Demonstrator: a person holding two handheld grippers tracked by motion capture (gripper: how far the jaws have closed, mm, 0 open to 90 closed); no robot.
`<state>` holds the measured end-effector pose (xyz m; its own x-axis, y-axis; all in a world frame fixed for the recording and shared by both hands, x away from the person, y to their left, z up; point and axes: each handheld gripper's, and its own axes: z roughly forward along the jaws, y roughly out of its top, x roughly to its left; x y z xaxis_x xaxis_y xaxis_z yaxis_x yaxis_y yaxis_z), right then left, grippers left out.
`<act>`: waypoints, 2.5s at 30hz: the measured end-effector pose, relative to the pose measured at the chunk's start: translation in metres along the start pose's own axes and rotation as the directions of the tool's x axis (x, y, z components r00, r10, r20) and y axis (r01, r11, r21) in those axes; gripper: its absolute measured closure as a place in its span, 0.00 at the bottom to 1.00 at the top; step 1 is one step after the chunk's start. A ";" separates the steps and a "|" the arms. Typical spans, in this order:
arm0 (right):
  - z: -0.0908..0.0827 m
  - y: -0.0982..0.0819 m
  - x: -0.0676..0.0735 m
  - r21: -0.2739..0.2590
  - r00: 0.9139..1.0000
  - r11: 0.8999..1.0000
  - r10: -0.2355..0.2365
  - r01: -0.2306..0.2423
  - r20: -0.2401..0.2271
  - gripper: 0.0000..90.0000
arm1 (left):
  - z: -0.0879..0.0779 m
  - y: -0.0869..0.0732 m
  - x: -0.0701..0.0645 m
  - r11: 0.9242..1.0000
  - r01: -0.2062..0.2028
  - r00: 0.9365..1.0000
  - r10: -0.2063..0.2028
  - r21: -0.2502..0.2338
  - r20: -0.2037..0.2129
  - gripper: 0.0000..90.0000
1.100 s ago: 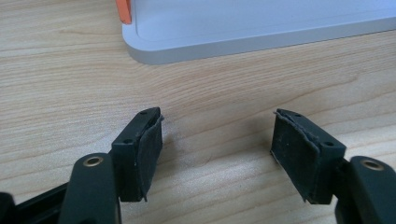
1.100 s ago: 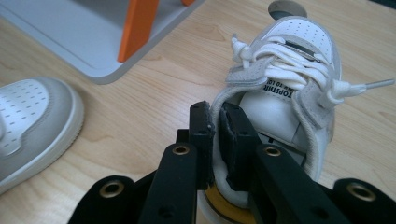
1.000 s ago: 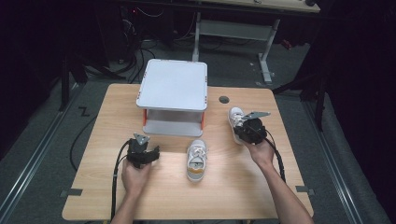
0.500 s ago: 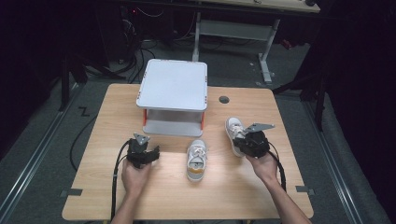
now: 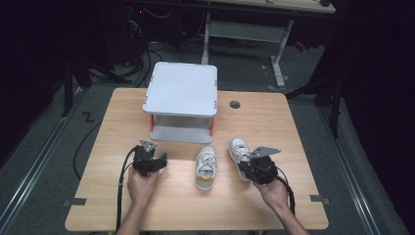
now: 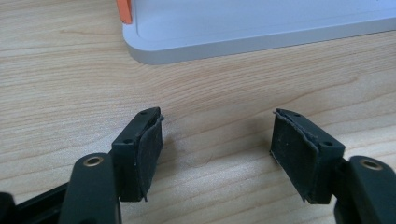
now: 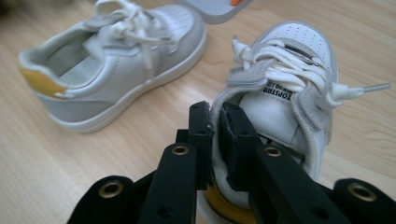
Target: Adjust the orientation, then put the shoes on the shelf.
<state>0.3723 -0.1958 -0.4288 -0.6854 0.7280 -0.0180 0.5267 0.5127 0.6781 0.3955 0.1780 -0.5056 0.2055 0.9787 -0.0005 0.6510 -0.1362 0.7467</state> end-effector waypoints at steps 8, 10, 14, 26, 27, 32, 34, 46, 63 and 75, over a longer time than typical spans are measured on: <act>0.017 0.001 0.020 0.032 0.999 0.999 -0.030 0.031 -0.018 0.92 | 0.000 0.000 0.000 1.000 0.001 1.000 -0.001 0.000 0.000 0.38; 0.021 0.003 0.026 0.038 0.999 0.998 -0.041 0.041 -0.018 0.92 | 0.000 0.000 0.000 1.000 0.001 1.000 -0.001 0.000 0.000 0.38; 0.026 0.006 0.031 0.048 0.999 0.998 -0.042 0.043 -0.016 0.92 | 0.000 0.000 0.000 1.000 0.001 1.000 -0.001 -0.001 0.000 0.38; 0.031 0.013 0.037 0.063 0.998 0.998 0.002 0.002 -0.060 0.85 | 0.000 0.000 0.000 1.000 0.003 1.000 -0.003 -0.002 0.001 0.38; 0.032 0.013 0.038 0.068 0.998 0.998 -0.006 0.011 -0.069 0.84 | 0.000 0.000 0.000 1.000 0.003 1.000 -0.003 -0.002 0.001 0.38; 0.035 0.014 0.042 0.067 0.996 0.998 -0.007 0.014 -0.094 0.78 | 0.000 0.000 0.000 1.000 0.004 1.000 -0.004 -0.002 0.000 0.38; 0.035 0.014 0.042 0.064 0.994 0.998 0.007 -0.001 -0.108 0.76 | 0.000 0.000 0.000 1.000 0.003 1.000 -0.003 -0.002 0.000 0.38; 0.018 0.011 0.035 -0.055 0.992 0.998 0.017 -0.024 -0.124 0.61 | 0.000 0.000 0.000 1.000 -0.001 1.000 0.001 0.001 -0.003 0.38; 0.026 -0.051 -0.071 -0.103 0.950 0.959 0.276 -0.262 0.147 0.55 | 0.000 0.000 0.000 1.000 -0.001 1.000 0.001 0.001 -0.004 0.38; 0.037 -0.068 -0.096 -0.120 0.911 0.953 0.302 -0.279 0.280 0.51 | -0.007 0.002 -0.012 1.000 -0.029 0.999 0.029 -0.007 0.013 0.41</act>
<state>0.4210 -0.2838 -0.5008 -0.3248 0.9456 -0.0174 0.6326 0.2309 0.7392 0.3893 0.1671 -0.4990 0.2338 0.9722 0.0119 0.6398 -0.1631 0.7510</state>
